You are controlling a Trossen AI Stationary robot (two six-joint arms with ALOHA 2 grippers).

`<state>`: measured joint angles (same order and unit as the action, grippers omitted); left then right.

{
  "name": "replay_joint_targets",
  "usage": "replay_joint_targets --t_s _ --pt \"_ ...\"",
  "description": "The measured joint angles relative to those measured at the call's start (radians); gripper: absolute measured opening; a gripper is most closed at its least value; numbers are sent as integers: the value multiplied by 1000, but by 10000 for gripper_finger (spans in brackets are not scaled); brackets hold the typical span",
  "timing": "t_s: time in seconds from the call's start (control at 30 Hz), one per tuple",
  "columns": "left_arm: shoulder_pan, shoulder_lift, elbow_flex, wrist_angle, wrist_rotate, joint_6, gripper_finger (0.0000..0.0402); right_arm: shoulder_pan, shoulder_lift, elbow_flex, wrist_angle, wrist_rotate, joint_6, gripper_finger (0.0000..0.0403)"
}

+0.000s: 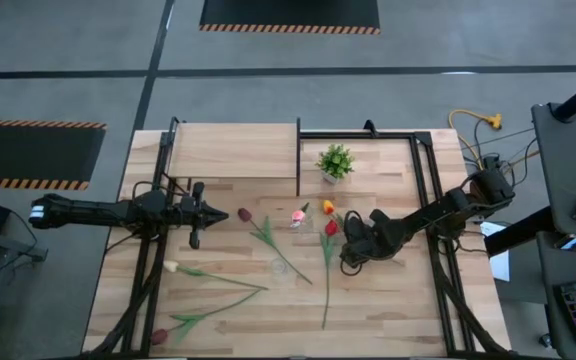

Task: Pick and place flowers into a vace then onto a shelf
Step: Put the yellow tulip into the top transparent flower vase

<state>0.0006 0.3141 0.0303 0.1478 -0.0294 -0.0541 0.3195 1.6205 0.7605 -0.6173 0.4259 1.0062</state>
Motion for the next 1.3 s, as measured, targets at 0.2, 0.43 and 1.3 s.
replay_joint_targets --t_s 0.2,0.43,1.3 --pt "0 0 0 0 0 0 0 3 -64 0 -96 25 86 13" --pt "0 0 0 0 0 0 0 11 -117 1 -85 106 70 13" --pt "0 0 0 0 0 0 0 56 -360 -76 395 127 -378 13"
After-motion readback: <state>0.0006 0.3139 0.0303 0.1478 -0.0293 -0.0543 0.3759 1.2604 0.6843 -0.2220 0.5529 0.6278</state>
